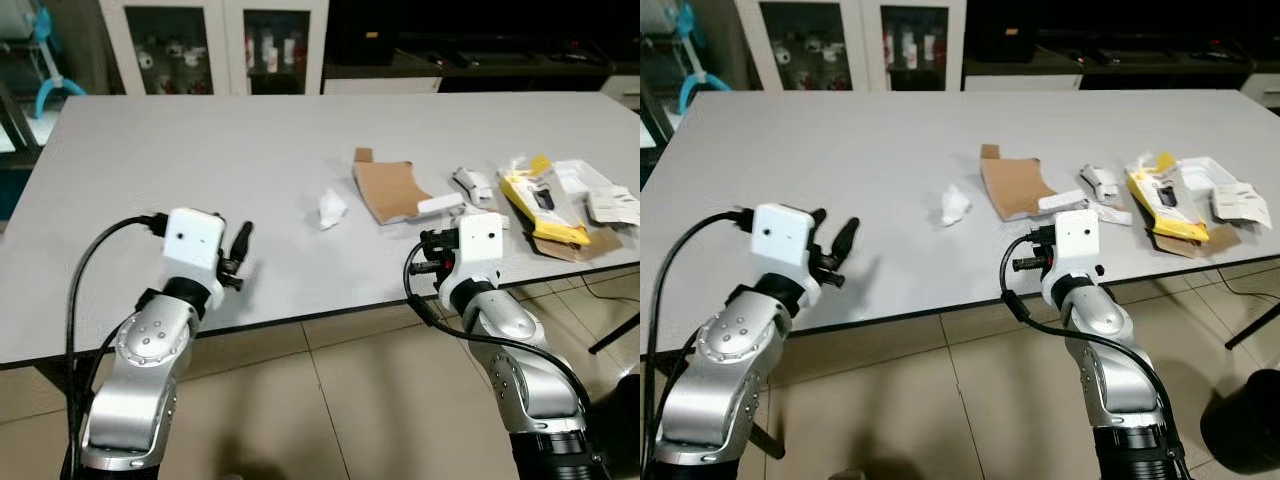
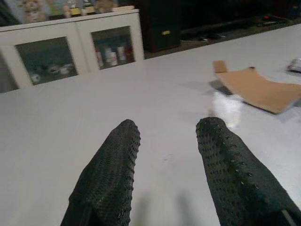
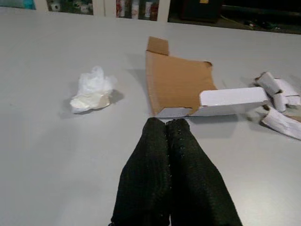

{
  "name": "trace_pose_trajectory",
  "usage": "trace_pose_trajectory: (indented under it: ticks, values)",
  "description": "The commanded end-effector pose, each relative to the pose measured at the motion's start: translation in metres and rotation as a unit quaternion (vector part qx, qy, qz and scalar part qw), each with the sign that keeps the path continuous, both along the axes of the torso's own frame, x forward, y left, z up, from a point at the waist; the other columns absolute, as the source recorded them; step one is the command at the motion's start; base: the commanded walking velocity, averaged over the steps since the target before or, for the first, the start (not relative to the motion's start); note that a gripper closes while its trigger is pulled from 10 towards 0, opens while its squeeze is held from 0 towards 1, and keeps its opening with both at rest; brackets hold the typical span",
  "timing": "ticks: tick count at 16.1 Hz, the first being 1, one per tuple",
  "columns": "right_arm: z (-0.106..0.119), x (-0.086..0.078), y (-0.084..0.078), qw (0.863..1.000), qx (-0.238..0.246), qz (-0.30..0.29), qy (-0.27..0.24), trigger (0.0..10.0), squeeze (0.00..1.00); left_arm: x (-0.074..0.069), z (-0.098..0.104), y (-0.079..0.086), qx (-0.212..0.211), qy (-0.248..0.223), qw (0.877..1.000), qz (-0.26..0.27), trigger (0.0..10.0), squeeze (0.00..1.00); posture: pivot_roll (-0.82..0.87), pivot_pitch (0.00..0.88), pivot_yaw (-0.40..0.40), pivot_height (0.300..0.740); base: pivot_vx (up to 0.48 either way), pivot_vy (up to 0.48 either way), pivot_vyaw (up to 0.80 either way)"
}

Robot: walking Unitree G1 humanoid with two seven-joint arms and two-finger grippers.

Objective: Picking trash to rubbish bin

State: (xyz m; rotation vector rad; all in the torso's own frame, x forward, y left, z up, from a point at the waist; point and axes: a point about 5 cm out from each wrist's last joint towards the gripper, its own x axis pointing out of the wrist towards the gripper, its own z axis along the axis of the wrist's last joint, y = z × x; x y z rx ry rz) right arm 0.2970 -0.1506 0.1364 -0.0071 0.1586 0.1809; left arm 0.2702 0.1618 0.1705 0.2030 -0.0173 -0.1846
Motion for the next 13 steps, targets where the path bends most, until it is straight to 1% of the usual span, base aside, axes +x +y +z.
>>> trace_pose_trajectory:
  ticks: [1,4,6,7,8,11,12,13]
  values:
    - [-0.001,0.000,-0.002,1.000,-0.006,0.004,0.002,10.0,0.00,0.003,0.000,0.001,-0.005,0.000,1.000,0.004,10.0,0.00,0.06,0.046,-0.103,0.740,0.349,0.000,-0.52]
    - [-0.003,-0.003,-0.002,1.000,-0.005,0.004,0.005,10.0,0.00,0.004,0.003,0.003,-0.007,-0.004,1.000,0.002,10.0,0.00,0.06,0.049,-0.102,0.740,0.386,0.000,-0.61]
    - [-0.003,-0.005,-0.003,1.000,0.002,-0.004,0.006,10.0,0.00,0.003,0.003,0.004,0.000,-0.005,1.000,-0.002,10.0,0.00,0.06,0.051,-0.099,0.740,0.398,0.000,-0.63]
    - [-0.004,-0.006,-0.002,1.000,0.001,0.001,0.004,10.0,0.00,0.003,0.004,0.004,0.006,-0.004,1.000,-0.003,10.0,0.00,0.06,0.052,-0.097,0.740,0.398,0.000,-0.46]
    - [-0.004,-0.008,0.000,1.000,-0.003,0.008,0.004,10.0,0.00,0.003,0.004,0.005,0.014,-0.003,1.000,-0.003,10.0,0.00,0.06,0.052,-0.096,0.740,0.364,0.000,0.00]
    - [-0.006,-0.009,0.002,1.000,0.003,0.014,0.006,10.0,0.00,0.003,0.003,0.016,0.027,0.001,0.999,0.024,10.0,0.00,0.06,0.053,-0.094,0.740,0.000,0.000,0.00]
    - [-0.006,-0.009,0.003,1.000,0.005,0.016,0.005,10.0,0.00,0.004,0.004,0.021,0.028,0.000,0.999,0.035,10.0,0.00,0.06,0.054,-0.094,0.740,0.000,0.000,0.00]
    - [-0.005,-0.008,0.004,1.000,0.007,0.019,0.004,10.0,0.00,0.004,0.004,0.022,0.026,0.000,0.999,0.037,10.0,0.00,0.06,0.054,-0.094,0.740,0.000,0.000,0.00]
